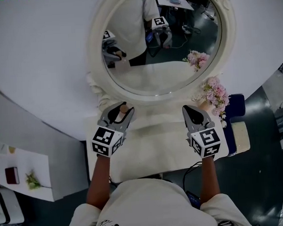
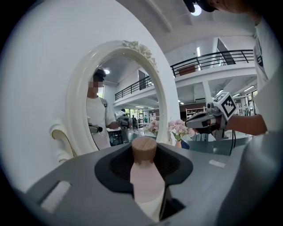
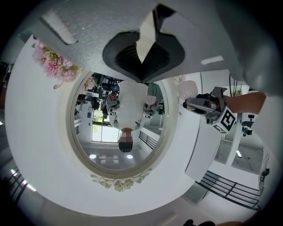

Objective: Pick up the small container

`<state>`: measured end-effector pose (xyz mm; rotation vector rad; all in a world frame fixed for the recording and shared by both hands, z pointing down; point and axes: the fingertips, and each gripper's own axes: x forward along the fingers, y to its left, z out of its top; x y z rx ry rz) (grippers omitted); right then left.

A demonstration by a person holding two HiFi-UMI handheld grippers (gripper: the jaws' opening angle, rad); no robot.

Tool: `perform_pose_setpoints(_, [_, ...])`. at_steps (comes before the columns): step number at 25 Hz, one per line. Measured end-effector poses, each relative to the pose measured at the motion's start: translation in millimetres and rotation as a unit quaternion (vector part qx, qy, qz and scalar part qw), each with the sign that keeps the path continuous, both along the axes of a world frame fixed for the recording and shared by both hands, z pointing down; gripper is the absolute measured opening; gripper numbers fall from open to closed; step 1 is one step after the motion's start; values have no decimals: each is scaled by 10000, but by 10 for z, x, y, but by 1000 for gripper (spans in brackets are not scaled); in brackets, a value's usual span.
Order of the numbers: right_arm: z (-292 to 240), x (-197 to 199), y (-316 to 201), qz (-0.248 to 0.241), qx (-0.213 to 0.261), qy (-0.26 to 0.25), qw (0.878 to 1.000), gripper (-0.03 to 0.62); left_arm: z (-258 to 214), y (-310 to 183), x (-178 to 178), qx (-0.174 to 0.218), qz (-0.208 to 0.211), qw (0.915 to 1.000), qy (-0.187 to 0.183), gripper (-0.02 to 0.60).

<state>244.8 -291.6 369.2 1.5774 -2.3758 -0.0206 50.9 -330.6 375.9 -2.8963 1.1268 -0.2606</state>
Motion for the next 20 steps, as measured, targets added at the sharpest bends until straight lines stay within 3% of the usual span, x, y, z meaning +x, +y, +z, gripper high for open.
perform_pose_setpoints(7, [-68,-102,-61,-124,74,6,9999,3,-413,93,-10,331,52,9994,65,150])
perform_pose_setpoints(14, [-110,-121,-72,-144,97,-32,9998,2,-529,149,22,463,82,9989,67,150])
perform_pose_setpoints(20, [-88,-129,-40,-150,13,330,9993,2,-571,194,49,497,131,9987,55,150])
